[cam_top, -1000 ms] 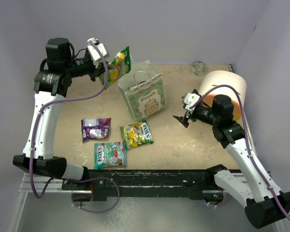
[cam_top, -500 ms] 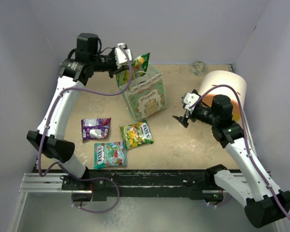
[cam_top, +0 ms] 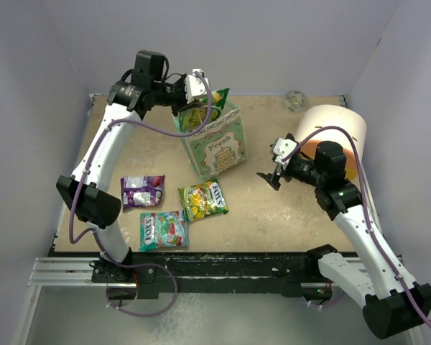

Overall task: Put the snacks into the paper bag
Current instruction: Place the snack in the paper bag.

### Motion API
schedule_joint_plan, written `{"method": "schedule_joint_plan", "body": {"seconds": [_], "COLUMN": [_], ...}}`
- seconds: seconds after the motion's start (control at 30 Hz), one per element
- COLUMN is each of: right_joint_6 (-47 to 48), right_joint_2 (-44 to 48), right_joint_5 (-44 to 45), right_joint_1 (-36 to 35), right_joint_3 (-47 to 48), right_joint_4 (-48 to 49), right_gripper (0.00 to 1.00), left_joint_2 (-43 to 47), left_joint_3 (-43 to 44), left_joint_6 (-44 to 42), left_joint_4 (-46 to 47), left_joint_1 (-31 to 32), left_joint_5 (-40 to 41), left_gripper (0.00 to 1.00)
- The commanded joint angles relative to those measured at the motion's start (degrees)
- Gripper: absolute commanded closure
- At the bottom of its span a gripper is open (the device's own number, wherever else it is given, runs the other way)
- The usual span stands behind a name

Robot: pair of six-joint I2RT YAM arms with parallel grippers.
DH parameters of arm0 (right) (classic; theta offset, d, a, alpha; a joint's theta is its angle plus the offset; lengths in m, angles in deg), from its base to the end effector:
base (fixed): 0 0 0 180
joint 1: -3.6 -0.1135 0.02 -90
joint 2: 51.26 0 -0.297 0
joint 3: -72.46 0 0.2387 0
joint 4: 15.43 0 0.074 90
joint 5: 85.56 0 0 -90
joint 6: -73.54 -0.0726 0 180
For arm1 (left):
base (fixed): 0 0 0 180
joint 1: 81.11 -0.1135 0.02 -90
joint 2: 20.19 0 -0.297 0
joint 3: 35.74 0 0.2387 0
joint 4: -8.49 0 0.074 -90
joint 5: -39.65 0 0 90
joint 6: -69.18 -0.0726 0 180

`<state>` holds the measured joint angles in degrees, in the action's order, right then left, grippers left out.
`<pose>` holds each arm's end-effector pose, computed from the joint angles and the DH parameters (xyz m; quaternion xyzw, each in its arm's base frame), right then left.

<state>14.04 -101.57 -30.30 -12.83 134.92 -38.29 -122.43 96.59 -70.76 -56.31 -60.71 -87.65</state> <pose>0.1753 0.0948 0.3674 -0.4674 0.5983 0.1536 0.6325 0.3575 -0.1799 0.4484 0.6047 0.6006 -0.1618 0.4973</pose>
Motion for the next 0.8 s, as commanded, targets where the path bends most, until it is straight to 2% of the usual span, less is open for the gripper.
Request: {"method": "schedule_joint_plan", "body": {"seconds": [0.0, 0.2, 0.37, 0.77], "right_joint_6": [-0.92, -1.01, -1.04, -0.75], "right_joint_2": [-0.23, -0.05, 0.07, -0.13], "right_joint_5": [-2.0, -2.33, -2.53, -2.88], "right_joint_1": [0.51, 1.02, 1.29, 1.4], "right_joint_3": [-0.41, -0.52, -0.53, -0.7], "right_joint_4": [2.74, 2.81, 2.76, 2.76], "right_gripper": [0.06, 0.05, 0.05, 0.05], "left_joint_2": [1.45, 1.42, 1.2, 5.51], "left_joint_3": [0.18, -1.51, -2.28, -12.52], "left_joint_6": [1.5, 4.19, 5.42, 4.63], "left_joint_4": [9.02, 15.97, 16.89, 20.05], "left_joint_1": [0.4, 0.36, 0.36, 0.38], "left_joint_5": [-5.02, -6.21, -6.9, -4.74], "left_gripper": [1.0, 1.0, 1.0, 1.0]}}
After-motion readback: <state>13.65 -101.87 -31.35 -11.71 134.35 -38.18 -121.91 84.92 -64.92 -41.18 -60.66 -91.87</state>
